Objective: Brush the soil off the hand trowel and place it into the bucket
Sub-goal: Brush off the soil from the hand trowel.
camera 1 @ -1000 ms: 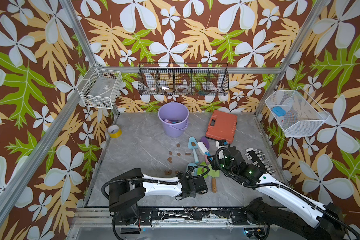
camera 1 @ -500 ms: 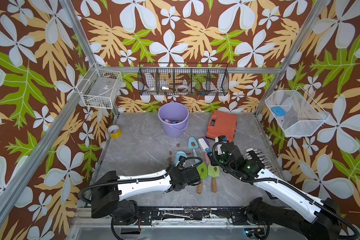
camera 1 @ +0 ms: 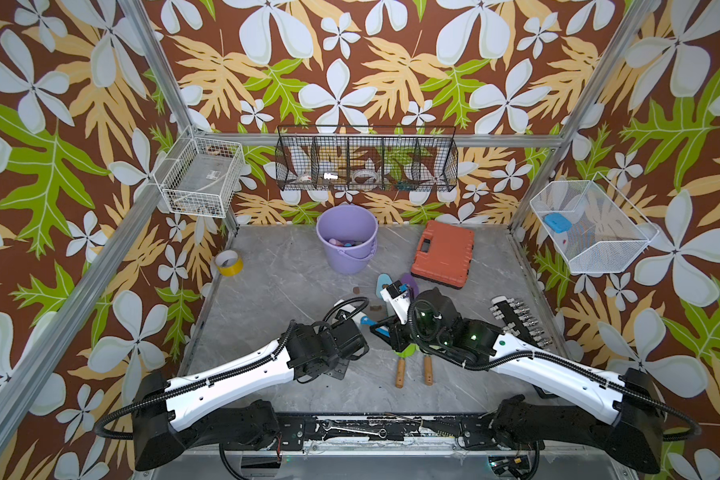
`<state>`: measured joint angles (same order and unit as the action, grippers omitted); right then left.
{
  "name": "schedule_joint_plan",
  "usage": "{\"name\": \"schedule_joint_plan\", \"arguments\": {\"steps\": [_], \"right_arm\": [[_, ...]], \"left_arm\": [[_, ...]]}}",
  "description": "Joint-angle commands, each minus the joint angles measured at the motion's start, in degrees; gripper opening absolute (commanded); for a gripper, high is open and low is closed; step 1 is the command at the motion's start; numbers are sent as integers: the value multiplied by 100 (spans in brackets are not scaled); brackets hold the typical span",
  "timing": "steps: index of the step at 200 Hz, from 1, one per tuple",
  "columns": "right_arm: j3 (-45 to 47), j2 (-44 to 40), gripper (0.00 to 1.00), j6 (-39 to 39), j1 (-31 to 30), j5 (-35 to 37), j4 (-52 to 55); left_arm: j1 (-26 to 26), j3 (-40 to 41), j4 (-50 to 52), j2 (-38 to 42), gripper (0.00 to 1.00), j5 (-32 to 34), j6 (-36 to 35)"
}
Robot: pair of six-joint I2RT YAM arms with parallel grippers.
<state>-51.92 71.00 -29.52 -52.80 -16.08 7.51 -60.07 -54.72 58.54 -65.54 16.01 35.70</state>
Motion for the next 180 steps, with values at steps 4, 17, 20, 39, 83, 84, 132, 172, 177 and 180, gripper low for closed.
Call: {"name": "schedule_joint_plan", "arguments": {"steps": [4, 17, 20, 39, 83, 84, 132, 172, 177, 180], "right_arm": [[-315, 430, 0, 284, -161, 15, 320], [-441, 649, 0, 318, -161, 216, 599], [-462, 706, 0, 331, -161, 283, 667], [-671, 996, 0, 407, -153, 958, 1118], [-720, 666, 0, 383, -184, 1480, 634], [-717, 650, 0, 388, -190, 1447, 597], [-953, 1268, 0, 664, -442, -408, 662], [-1147, 1613, 0, 637, -246, 1455, 1246], [-1119, 1504, 0, 631, -232, 1687, 1167], [-1093, 1426, 0, 631, -236, 1775, 1092]], "left_arm": [[180, 128, 80, 219, 0, 46, -40], [317, 208, 51, 363, 0, 77, -3], [340, 224, 52, 390, 0, 68, -2], [457, 278, 0, 561, 0, 62, 28], [551, 404, -101, 623, 0, 3, 14], [550, 406, -104, 627, 0, 1, 10], [654, 424, -212, 621, 0, -6, -104], [726, 504, -257, 679, 0, 17, -136], [737, 521, -272, 687, 0, 33, -142], [737, 532, -280, 690, 0, 35, -148]]}}
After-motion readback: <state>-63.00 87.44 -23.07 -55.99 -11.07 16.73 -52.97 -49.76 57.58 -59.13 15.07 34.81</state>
